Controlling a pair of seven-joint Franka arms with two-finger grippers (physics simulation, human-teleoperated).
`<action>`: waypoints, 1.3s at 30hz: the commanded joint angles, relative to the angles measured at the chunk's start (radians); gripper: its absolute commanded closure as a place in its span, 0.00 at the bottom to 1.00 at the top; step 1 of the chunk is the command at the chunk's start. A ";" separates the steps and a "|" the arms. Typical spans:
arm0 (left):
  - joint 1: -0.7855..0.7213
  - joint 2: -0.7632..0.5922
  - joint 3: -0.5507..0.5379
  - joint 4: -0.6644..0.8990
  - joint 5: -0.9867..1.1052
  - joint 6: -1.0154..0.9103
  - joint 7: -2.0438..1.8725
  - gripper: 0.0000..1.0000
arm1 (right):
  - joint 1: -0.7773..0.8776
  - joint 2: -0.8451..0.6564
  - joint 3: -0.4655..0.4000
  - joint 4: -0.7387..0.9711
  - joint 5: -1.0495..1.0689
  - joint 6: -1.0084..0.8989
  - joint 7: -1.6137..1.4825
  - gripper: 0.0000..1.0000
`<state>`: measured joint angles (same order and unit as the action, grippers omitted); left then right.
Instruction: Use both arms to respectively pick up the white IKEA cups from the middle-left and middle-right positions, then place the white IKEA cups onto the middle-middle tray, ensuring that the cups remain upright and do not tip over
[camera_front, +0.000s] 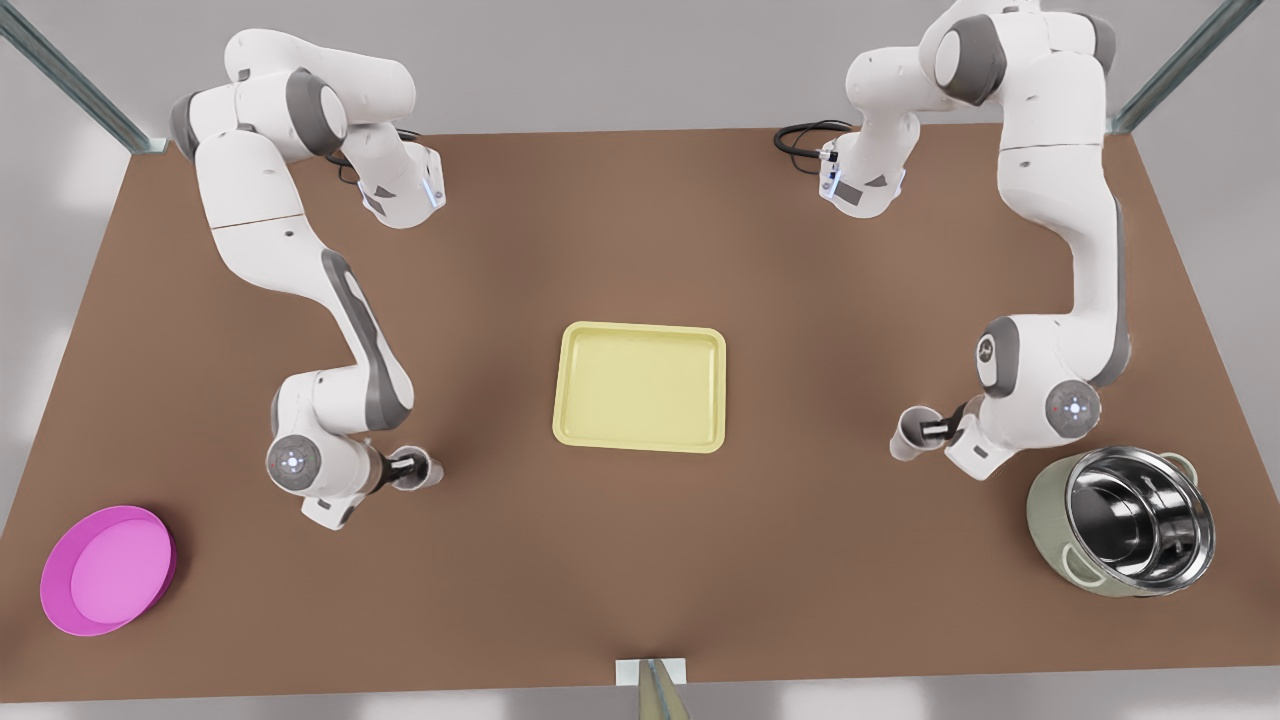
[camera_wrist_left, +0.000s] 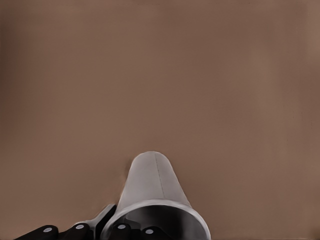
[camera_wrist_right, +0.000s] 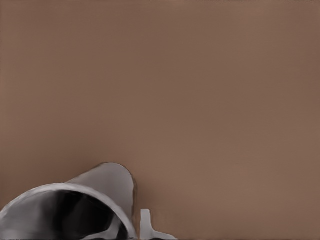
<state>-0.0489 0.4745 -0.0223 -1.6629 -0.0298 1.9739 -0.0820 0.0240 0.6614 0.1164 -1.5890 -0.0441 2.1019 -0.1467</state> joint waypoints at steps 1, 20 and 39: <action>-0.077 0.018 -0.021 0.066 -0.010 -0.076 -0.471 0.79 | 0.002 0.000 0.000 0.004 -0.016 0.003 0.015 0.79; -0.302 0.197 -0.238 0.140 -0.124 0.125 -1.095 0.79 | 0.267 -0.019 0.295 0.052 0.041 0.015 0.032 0.79; -0.160 0.119 -0.260 0.313 -0.078 -0.463 -0.994 0.00 | 0.318 0.041 0.285 0.041 0.023 0.119 0.039 0.00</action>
<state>-0.2259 0.6041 -0.2840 -1.4017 -0.1297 1.9057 -1.0180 0.3425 0.7033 0.4016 -1.5484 -0.0214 2.2062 -0.1183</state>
